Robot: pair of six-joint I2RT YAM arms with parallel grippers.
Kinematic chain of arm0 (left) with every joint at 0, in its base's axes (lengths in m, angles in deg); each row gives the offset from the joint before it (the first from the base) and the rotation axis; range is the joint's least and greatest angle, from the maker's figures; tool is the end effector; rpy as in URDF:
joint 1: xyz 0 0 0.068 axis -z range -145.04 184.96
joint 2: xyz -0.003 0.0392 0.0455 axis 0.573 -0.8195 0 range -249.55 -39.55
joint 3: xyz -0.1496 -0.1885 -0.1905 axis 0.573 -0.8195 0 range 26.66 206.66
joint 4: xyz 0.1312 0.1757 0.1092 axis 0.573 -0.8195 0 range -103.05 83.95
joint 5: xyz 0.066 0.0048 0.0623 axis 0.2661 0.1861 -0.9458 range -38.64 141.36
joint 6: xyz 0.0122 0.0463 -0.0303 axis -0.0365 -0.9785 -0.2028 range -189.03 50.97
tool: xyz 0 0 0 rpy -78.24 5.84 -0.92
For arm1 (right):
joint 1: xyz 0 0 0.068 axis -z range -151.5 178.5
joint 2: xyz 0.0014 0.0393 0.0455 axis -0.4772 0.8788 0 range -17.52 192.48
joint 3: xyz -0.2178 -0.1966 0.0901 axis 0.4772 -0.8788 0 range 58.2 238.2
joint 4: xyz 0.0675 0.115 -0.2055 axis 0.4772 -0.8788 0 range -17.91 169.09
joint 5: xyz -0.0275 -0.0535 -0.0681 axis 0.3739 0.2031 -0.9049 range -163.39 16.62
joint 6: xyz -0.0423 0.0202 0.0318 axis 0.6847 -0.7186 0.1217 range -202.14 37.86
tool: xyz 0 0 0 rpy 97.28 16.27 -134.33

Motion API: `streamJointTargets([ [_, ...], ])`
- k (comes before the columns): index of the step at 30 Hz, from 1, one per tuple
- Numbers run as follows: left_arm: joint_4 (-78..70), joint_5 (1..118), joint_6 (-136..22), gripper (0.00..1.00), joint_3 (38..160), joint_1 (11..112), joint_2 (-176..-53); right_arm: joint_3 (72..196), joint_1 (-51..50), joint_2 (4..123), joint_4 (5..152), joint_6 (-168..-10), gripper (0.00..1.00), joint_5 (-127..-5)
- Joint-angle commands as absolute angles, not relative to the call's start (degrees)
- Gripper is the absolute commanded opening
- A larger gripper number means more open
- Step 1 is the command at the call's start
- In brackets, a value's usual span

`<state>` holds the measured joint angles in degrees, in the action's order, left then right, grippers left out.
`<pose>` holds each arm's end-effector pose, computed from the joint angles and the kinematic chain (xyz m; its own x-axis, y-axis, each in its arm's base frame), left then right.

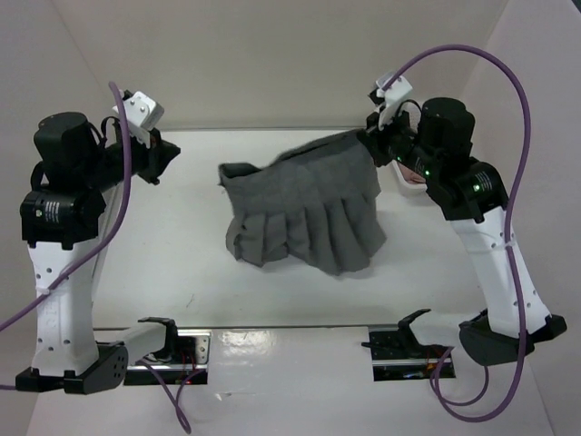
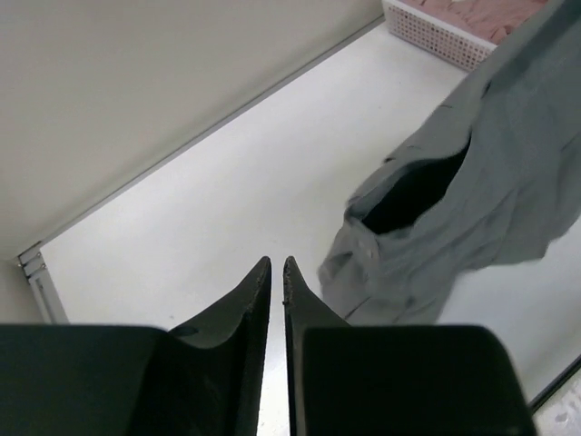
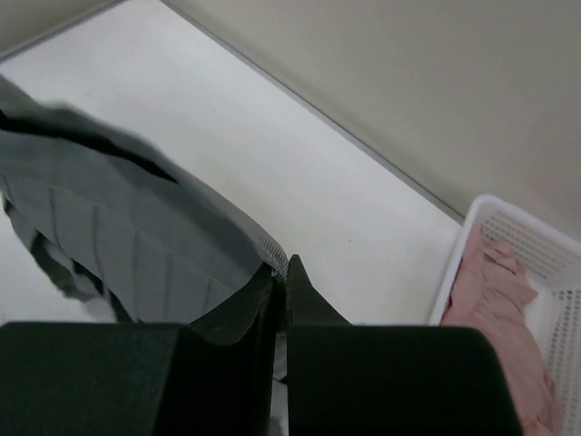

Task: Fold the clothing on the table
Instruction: Flatten the skirt out

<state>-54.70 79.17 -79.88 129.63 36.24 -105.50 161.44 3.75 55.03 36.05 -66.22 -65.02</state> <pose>0.1498 -0.0218 0.5494 -0.1080 0.1690 -0.9797 0.5060 0.8576 0.0922 0.1845 0.0913 0.5422 -0.0378 -0.3163 -0.9479 -0.5758 0.7822 -0.2380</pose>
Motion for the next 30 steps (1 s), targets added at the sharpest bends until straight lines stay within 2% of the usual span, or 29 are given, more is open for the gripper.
streamJointTargets([
  [1,-59.0,80.9,-83.6,0.15,128.4,35.8,-103.0,159.0,4.6,49.6,37.3,-65.2,0.0,-67.5],
  [8,-59.8,83.6,-85.6,0.14,122.7,37.6,-96.0,155.2,4.6,44.9,35.4,-64.7,0.0,-66.3],
  [11,-58.6,88.5,-85.6,0.22,117.6,38.1,-94.9,154.2,5.1,44.9,35.4,-64.7,0.0,-64.8],
  [12,-57.7,90.6,-85.6,0.35,115.4,38.1,-94.9,154.2,5.1,44.9,35.4,-65.3,0.0,-64.1],
  [15,-52.0,98.4,-85.1,0.56,104.7,38.1,-94.3,155.7,5.7,47.2,35.4,-65.8,0.0,-62.1],
  [16,-48.5,101.1,-84.4,0.76,99.7,38.1,-94.3,156.3,5.7,47.9,35.4,-65.8,0.0,-62.1],
  [19,-43.1,102.5,-84.4,0.97,94.3,38.1,-95.5,160.4,5.7,51.8,35.4,-67.1,0.0,-61.5],
  [30,-24.0,99.7,-78.1,0.99,86.0,43.5,-99.7,185.4,5.7,73.8,29.4,-71.1,0.0,-52.6],
])
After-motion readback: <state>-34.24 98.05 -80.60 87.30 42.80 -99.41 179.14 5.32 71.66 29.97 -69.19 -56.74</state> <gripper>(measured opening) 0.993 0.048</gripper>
